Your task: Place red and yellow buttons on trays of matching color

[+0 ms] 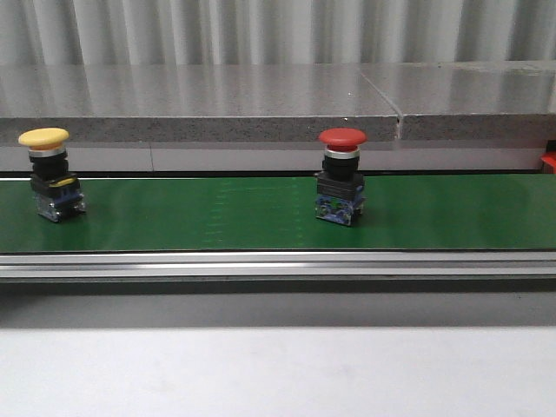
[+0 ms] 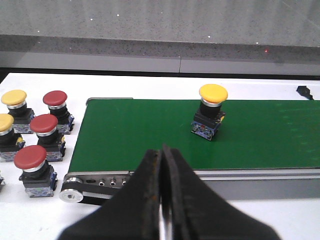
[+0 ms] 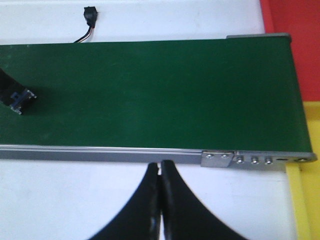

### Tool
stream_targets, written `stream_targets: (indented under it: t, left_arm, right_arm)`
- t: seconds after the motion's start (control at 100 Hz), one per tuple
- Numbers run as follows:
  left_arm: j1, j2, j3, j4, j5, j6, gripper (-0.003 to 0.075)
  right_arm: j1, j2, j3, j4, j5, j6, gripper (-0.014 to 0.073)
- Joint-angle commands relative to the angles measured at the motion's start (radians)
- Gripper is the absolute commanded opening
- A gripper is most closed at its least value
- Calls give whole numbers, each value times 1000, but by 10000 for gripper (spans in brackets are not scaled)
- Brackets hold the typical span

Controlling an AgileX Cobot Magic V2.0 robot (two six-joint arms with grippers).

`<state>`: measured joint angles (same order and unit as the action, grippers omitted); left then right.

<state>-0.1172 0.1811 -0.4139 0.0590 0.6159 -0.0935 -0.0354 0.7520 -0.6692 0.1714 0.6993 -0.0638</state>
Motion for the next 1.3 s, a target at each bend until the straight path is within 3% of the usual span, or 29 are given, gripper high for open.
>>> stream_targets:
  t: [0.0,0.09,0.21,0.28,0.33,0.48,0.99,1.29]
  left_arm:
    - [-7,10,-25,1,-78,2,-21]
    - [-7,10,-25,1,-78,2,-21]
    - [-7,10,-25,1,-78,2,-21]
    - [-7,10,-25,1,-78,2,-21]
    - [-7,10,-25,1,-78,2,-21]
    - [-7,10,-25,1,-78,2,-21]
    - [-7,10,-25,1,-78,2,-21]
    - [-7,10,-25,1,-78,2,-21]
  right_arm:
    - [1,21,-36,43,-54,-4,1]
    - [1,30,-36,49,-52,-13,160]
    - [1,31,-36,50,-56,-17,489]
    - [1,31,-36,61,-61,-19,613]
    - [1,31,-36,67,-65,-27,650]
    - [2,61,-37,112,-74,-143,647]
    - [26,312,-40,554,-139,-643,647]
    - [151,480,-155,568,-202,-686,647]
